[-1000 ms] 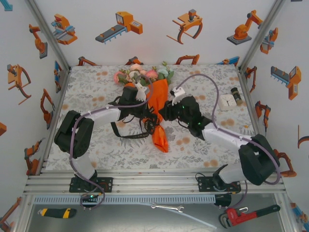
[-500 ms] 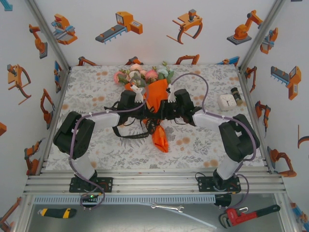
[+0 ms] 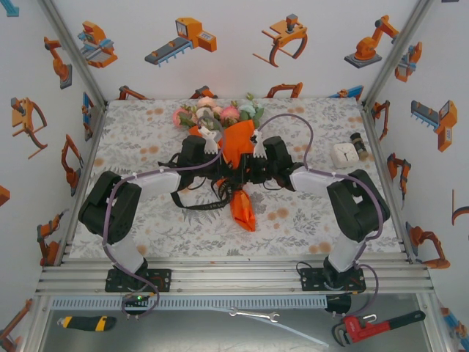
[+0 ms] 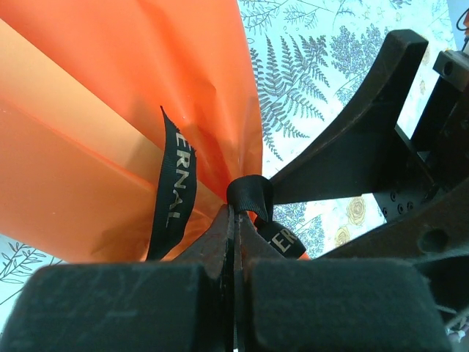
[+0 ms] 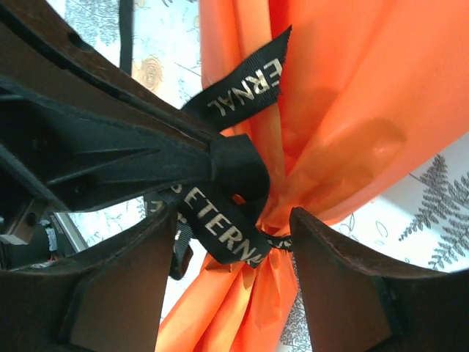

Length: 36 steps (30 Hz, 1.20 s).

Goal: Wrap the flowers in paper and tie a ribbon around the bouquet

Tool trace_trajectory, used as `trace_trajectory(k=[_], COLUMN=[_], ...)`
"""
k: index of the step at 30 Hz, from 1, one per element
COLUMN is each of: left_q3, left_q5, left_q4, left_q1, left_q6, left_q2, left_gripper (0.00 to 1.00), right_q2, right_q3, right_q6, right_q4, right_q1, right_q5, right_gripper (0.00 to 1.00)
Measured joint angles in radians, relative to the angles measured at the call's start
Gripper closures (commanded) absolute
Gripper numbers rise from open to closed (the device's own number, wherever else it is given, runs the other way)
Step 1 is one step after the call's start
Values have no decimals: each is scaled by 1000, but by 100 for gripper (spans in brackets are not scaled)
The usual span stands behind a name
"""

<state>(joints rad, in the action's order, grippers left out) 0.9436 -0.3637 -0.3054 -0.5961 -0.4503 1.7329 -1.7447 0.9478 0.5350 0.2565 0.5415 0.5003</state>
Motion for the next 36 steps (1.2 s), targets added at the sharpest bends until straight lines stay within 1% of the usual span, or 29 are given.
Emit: trace_trajectory(k=[2, 5, 6, 7, 11, 17, 18, 21, 22, 23, 25, 28, 32, 34, 36], left_q3=[0, 0, 0, 0, 0, 0, 0, 0, 0, 0, 0, 1, 25, 21, 3], left_q5=[0, 0, 0, 0, 0, 2, 2, 1, 1, 0, 1, 9, 62, 95, 119], left_q4=[0, 0, 0, 0, 3, 18, 18, 22, 23, 25, 29, 41, 135, 178, 206], left_q1=[0, 0, 0, 0, 0, 0, 0, 0, 0, 0, 0, 0, -1, -1, -1], left_q6=[0, 1, 2, 3, 4, 14, 15, 15, 16, 15, 16, 19, 34, 32, 25], left_q2=[0, 0, 0, 0, 0, 0, 0, 0, 0, 0, -4, -17, -50, -94, -155], left_gripper=[100, 100, 100, 100, 100, 100, 100, 100, 100, 100, 99, 85, 72, 64, 59], right_q2=[0, 0, 0, -4, -43, -76, -76, -76, -77, -77, -77, -77, -63, -32, 7], right_q3=[0, 0, 0, 0, 14, 14, 14, 15, 14, 14, 15, 14, 8, -12, -34], right_q6=[26, 58, 65, 71, 79, 81, 79, 76, 75, 75, 74, 71, 69, 66, 59], right_q4=[35, 72, 79, 89, 105, 115, 115, 116, 116, 116, 117, 123, 128, 130, 131], right_q1=[-13, -35, -39, -42, -42, -42, -42, -42, -42, -42, -42, -42, -42, -42, -42], right_q5=[8, 8, 8, 11, 40, 64, 65, 64, 64, 64, 63, 64, 47, 24, 0], right_gripper=[54, 68, 69, 69, 61, 60, 62, 72, 78, 87, 99, 100, 100, 100, 100])
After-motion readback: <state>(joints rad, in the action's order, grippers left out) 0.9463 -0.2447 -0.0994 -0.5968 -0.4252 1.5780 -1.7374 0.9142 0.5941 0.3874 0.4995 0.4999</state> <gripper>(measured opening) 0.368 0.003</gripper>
